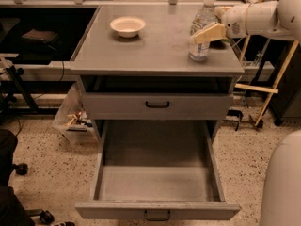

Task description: Place blue plastic bottle into middle drawer

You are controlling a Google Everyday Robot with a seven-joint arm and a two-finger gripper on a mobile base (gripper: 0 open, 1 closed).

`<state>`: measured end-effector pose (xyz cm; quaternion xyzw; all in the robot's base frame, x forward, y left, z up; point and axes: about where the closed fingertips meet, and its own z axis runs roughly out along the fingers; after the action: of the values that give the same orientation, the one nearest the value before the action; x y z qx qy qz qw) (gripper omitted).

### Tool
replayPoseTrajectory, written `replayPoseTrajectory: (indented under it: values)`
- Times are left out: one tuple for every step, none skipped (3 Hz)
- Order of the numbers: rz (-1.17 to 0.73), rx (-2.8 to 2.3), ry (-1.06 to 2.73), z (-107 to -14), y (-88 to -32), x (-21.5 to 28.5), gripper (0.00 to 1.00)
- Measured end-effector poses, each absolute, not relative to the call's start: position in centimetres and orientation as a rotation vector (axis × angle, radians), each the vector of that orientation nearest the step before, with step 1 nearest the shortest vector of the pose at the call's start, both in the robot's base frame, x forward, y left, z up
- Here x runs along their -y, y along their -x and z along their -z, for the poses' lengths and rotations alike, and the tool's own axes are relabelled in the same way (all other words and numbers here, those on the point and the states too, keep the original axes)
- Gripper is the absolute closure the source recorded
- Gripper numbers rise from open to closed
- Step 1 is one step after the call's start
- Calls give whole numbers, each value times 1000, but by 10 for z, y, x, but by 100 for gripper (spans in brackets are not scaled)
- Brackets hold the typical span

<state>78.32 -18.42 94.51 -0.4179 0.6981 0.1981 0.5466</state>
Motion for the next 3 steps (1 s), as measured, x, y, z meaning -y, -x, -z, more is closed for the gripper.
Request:
replayPoseTrajectory:
  values:
    - [-470,-1655,991,-945,-783,184,0]
    - [-470,-1655,991,-945,-783,184,19]
    - [-470,-1655,991,-945,-783,184,42]
